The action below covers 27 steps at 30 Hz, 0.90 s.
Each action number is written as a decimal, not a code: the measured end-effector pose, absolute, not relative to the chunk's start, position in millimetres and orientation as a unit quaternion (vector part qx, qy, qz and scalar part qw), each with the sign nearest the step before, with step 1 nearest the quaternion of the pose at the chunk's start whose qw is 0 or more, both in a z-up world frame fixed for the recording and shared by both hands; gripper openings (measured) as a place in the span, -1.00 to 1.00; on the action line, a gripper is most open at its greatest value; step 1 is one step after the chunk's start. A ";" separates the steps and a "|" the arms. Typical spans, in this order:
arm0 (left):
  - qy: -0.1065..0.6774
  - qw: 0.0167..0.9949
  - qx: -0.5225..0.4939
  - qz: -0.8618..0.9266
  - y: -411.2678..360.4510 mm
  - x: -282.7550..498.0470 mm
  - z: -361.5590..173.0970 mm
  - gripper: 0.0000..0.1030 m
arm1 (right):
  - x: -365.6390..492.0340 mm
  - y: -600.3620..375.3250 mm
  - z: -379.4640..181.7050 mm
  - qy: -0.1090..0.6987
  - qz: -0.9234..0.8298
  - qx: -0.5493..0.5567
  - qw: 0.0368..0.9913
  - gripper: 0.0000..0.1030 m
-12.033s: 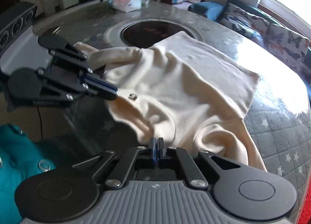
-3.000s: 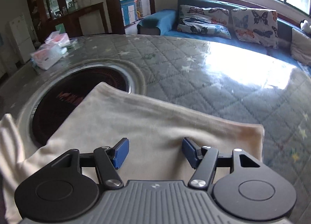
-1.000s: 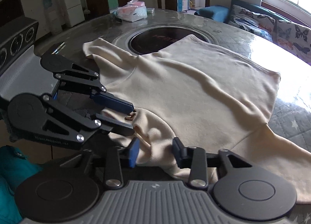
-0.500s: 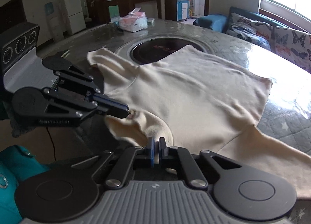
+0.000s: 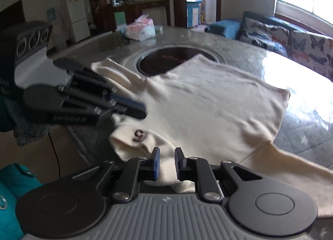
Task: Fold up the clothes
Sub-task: 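Grasp the sleeve cuff with the right gripper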
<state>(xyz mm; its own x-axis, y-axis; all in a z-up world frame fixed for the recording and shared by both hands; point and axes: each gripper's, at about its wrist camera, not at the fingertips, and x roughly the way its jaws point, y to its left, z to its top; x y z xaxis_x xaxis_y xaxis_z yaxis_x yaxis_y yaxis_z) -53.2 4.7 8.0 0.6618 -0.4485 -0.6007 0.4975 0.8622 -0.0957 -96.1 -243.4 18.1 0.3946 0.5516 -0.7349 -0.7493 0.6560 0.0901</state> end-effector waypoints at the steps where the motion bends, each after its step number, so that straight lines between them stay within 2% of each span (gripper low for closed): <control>1: 0.324 0.909 0.034 -0.258 1.7 -49.1 3.9 -0.93 | -95.6 -242.8 14.5 0.389 0.394 -0.127 0.823 -0.72; 5: 0.346 0.900 0.033 -0.265 -8.6 -42.8 -12.0 -0.92 | -100.7 -248.8 7.2 0.398 0.394 -0.114 0.821 -0.71; 7: 0.352 0.894 0.039 -0.273 -12.4 -44.5 -17.3 -0.88 | -103.2 -258.7 12.3 0.391 0.389 -0.102 0.828 -0.59; 9: 0.350 0.893 0.044 -0.279 -15.0 -48.8 -16.7 -0.72 | -103.6 -272.6 18.6 0.381 0.372 -0.092 0.841 -0.41; 11: 0.348 0.893 0.045 -0.282 -17.8 -50.3 -13.4 -0.57 | -100.6 -292.5 22.6 0.374 0.338 -0.076 0.860 -0.38; 13: 0.340 0.895 0.045 -0.284 -22.3 -51.3 -8.3 -0.29 | -95.0 -314.2 21.9 0.371 0.292 -0.064 0.879 -0.37; 14: 0.335 0.897 0.045 -0.285 -24.9 -51.8 -5.7 -0.05 | -91.4 -326.3 19.8 0.372 0.265 -0.055 0.888 -0.35; 15: 0.330 0.898 0.046 -0.286 -27.7 -52.3 -3.2 0.03 | -86.8 -339.1 18.1 0.373 0.239 -0.041 0.895 -0.35; 17: 0.326 0.899 0.046 -0.288 -34.3 -51.9 -0.6 0.11 | -80.0 -365.7 13.4 0.373 0.186 -0.015 0.909 -0.34; 20: 0.326 0.899 0.046 -0.287 -43.1 -50.9 1.3 0.34 | -73.0 -400.1 6.2 0.369 0.116 0.017 0.922 -0.32; 23: 0.326 0.900 0.045 -0.284 -50.5 -50.4 2.1 0.44 | -65.8 -433.7 -1.7 0.364 0.050 0.051 0.929 -0.24; 26: 0.324 0.902 0.047 -0.281 -57.1 -51.0 3.4 0.64 | -57.4 -462.8 -10.7 0.356 0.001 0.081 0.931 -0.23; 27: 0.323 0.903 0.048 -0.280 -59.3 -51.3 3.9 0.64 | -54.2 -470.5 -13.9 0.354 -0.013 0.089 0.931 -0.23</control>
